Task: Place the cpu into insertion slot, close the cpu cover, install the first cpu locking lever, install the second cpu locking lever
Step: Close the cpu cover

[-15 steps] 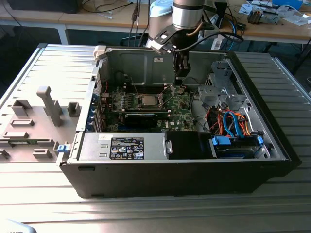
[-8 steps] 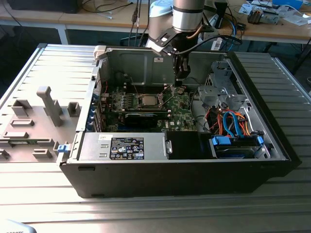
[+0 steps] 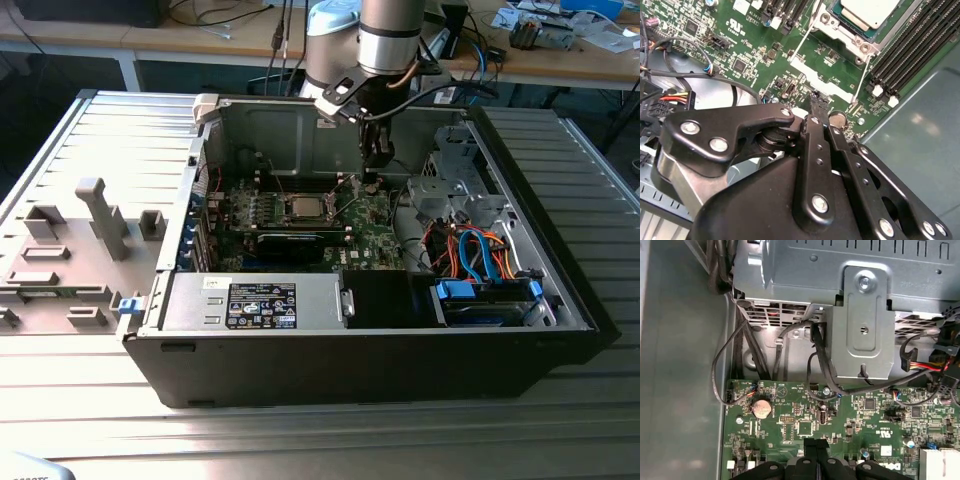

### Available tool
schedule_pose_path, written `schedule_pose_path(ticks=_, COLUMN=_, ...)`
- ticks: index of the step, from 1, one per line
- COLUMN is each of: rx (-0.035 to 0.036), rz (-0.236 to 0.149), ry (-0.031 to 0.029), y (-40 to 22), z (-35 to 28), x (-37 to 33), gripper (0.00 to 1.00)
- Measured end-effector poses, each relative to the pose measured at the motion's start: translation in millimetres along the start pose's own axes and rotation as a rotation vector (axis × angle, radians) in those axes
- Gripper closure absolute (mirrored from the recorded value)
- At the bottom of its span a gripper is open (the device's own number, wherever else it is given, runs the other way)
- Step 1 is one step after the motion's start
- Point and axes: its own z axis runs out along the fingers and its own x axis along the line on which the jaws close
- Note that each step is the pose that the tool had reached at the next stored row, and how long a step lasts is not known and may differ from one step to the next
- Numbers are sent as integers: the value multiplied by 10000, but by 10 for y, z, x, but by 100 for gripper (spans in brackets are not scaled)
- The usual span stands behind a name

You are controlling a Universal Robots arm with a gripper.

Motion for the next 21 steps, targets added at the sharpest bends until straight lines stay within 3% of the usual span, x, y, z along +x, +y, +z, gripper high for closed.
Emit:
schedule_pose_path(ticks=4, rx=0, rz=-2, ry=-1, y=-1, z=60, x=7, gripper=89)
schedule_pose_path(ticks=12, rx=0, rz=-2, ry=0, y=-111, z=58, x=13, gripper=89)
schedule_pose_path(ticks=21, rx=0, rz=-1, ry=0, y=-188, z=56, x=17, gripper=89)
